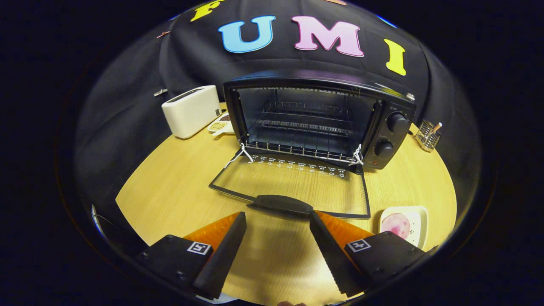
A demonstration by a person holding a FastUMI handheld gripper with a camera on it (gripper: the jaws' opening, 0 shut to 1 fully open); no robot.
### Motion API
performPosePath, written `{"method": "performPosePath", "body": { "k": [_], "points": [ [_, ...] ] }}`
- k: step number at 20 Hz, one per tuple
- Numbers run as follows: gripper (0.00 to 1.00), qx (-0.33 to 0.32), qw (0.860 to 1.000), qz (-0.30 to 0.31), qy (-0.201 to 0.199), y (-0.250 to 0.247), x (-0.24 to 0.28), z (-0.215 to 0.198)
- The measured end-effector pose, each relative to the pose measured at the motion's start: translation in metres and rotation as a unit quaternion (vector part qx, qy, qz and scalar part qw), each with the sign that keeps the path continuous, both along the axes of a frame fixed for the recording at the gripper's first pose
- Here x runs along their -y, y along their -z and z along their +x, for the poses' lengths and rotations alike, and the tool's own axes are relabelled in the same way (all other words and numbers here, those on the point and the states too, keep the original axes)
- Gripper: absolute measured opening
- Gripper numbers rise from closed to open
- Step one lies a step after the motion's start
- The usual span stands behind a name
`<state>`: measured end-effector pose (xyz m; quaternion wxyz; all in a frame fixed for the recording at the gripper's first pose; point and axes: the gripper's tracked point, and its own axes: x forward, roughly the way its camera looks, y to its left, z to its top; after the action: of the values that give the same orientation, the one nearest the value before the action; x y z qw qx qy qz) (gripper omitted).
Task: Open the toaster oven, put the food inside, and close the toaster oven door.
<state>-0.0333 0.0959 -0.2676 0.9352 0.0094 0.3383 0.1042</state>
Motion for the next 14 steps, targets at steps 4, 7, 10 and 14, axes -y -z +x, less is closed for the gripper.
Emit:
{"method": "performPosePath", "body": {
  "k": [4,7,10,14],
  "points": [
    [1.0,0.005,1.0,0.006,0.001,-0.019,0.015,-0.013],
    [1.0,0.014,1.0,0.002,0.005,-0.038,0.037,-0.019],
    [1.0,0.016,1.0,0.001,0.004,-0.053,0.062,-0.027],
    [1.0,0.007,1.0,0.009,0.004,-0.071,0.1,-0.04]
  ]
}}
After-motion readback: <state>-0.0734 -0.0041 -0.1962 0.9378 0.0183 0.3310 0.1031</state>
